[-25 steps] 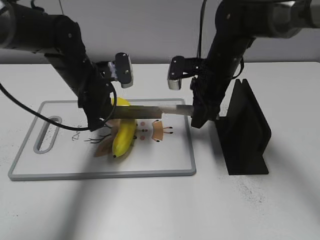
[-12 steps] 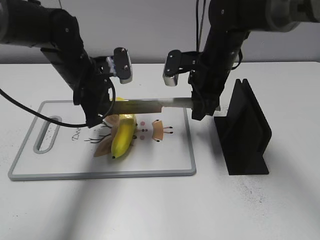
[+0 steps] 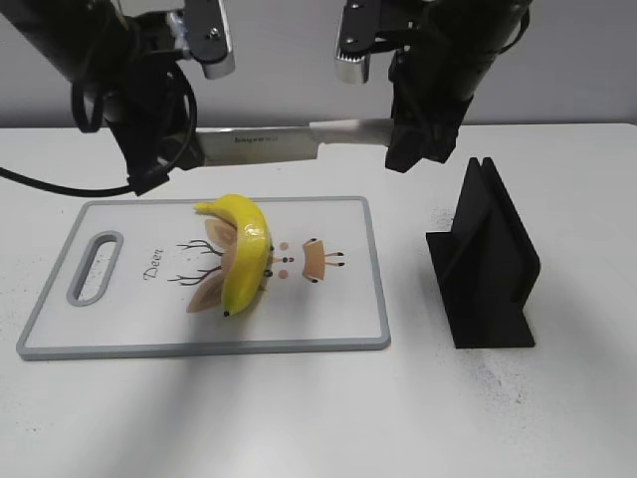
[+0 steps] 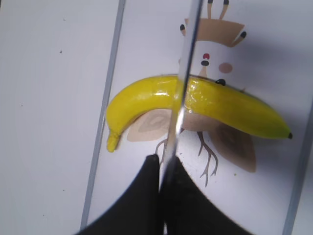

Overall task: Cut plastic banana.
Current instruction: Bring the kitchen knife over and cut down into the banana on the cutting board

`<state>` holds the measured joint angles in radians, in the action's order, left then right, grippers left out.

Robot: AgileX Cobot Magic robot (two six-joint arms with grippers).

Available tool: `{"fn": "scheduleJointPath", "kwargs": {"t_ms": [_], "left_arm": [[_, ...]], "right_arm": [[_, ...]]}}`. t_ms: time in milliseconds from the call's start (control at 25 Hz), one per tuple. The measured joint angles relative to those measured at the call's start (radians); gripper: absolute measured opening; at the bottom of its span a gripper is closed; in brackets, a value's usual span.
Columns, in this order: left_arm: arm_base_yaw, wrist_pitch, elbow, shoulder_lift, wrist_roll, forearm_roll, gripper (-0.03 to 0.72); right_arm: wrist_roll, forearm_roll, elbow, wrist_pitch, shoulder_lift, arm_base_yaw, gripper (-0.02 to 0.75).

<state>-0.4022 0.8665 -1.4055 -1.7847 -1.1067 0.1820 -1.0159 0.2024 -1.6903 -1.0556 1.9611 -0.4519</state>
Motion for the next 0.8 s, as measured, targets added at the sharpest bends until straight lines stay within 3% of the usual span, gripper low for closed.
{"fn": "scheduleJointPath", "kwargs": {"t_ms": [440,520,640,800], "left_arm": [[0.001,0.02,0.0,0.052,0.0,0.008,-0.005],[0.002,0.018,0.0,0.052,0.002,0.009,0.022],[0.008,0.005,0.0,0.052,0.02,0.02,0.177],[0.011,0.003,0.0,0.052,0.025,0.045,0.535]], "right_arm": [[-0.01,0.01,0.0,-0.005,-0.027,-0.002,0.197],[-0.01,0.01,0.001,-0.002,-0.027,-0.002,0.197],[-0.007,0.005,0.003,0.009,-0.027,-0.001,0.193],[-0.02,-0.007,0.003,0.033,-0.027,0.002,0.18]]}}
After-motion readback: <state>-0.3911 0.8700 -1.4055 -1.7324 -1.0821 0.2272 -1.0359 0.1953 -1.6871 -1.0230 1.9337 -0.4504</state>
